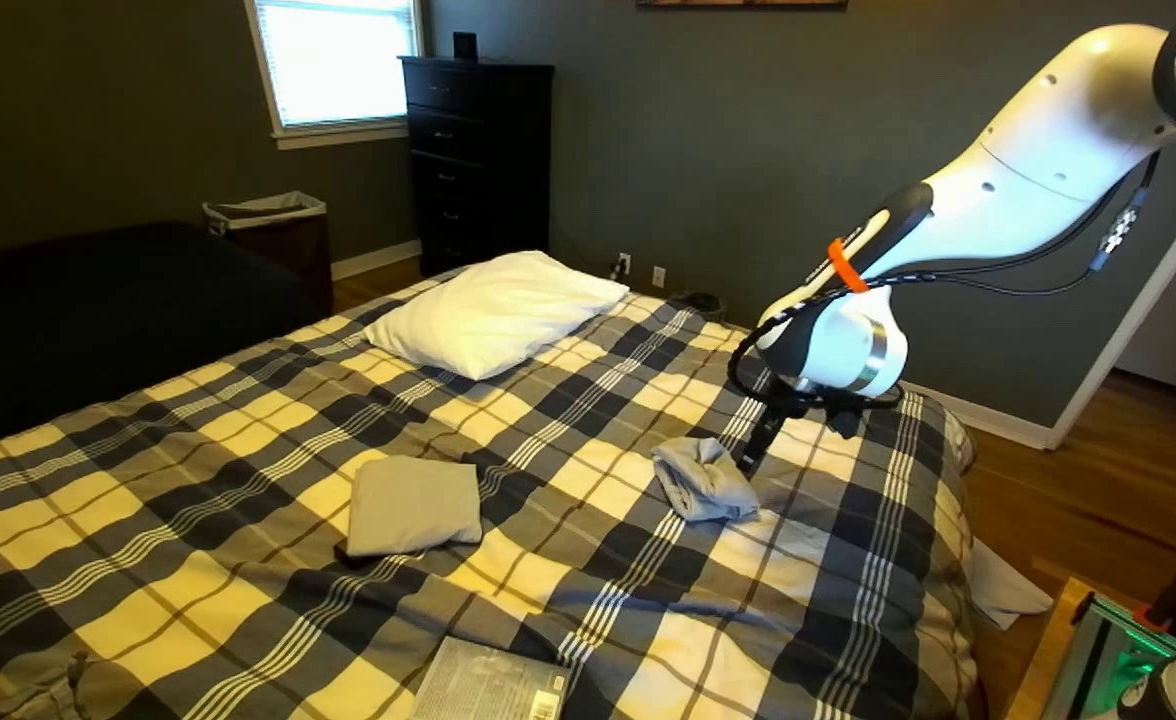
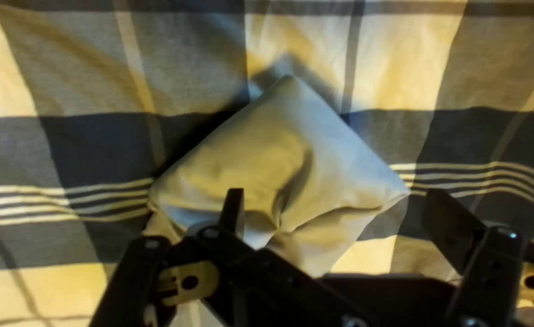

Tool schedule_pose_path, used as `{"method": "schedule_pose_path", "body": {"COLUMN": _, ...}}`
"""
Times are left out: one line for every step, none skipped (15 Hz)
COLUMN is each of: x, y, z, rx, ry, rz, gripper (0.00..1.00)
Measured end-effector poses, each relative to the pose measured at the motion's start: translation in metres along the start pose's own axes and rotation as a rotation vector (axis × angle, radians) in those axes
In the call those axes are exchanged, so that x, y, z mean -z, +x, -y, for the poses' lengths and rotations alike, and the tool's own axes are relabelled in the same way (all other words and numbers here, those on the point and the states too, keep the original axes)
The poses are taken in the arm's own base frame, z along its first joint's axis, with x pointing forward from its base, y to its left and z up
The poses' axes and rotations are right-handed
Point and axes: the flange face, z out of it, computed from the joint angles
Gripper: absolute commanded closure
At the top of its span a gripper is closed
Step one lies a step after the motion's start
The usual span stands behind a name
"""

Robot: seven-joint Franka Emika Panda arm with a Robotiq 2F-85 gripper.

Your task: Fold the towel on the bed

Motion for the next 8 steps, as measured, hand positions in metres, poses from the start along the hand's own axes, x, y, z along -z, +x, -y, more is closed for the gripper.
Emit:
{"method": "schedule_pose_path", "body": {"x": 0.001, "y": 0.006, "z": 0.003, "rx": -0.015, "ry": -0.054, "rz": -0.036, "gripper": 0.0}}
{"method": "schedule_pose_path", "body": {"x": 0.002, "y": 0.012, "z": 0.004, "rx": -0.034, "ry": -0.107, "rz": -0.069, "gripper": 0.0}}
{"method": "schedule_pose_path", "body": {"x": 0.001, "y": 0.015, "z": 0.005, "rx": -0.058, "ry": -0.157, "rz": -0.096, "gripper": 0.0}}
{"method": "schedule_pose_path", "body": {"x": -0.001, "y": 0.017, "z": 0.004, "rx": -0.087, "ry": -0.203, "rz": -0.118, "gripper": 0.0}}
{"method": "schedule_pose_path", "body": {"x": -0.005, "y": 0.016, "z": 0.001, "rx": -0.122, "ry": -0.246, "rz": -0.129, "gripper": 0.0}}
{"method": "schedule_pose_path", "body": {"x": -0.01, "y": 0.013, "z": -0.003, "rx": -0.158, "ry": -0.277, "rz": -0.127, "gripper": 0.0}}
{"method": "schedule_pose_path", "body": {"x": -0.016, "y": 0.006, "z": -0.008, "rx": -0.197, "ry": -0.303, "rz": -0.106, "gripper": 0.0}}
{"method": "schedule_pose_path", "body": {"x": -0.022, "y": -0.001, "z": -0.013, "rx": -0.223, "ry": -0.326, "rz": -0.078, "gripper": 0.0}}
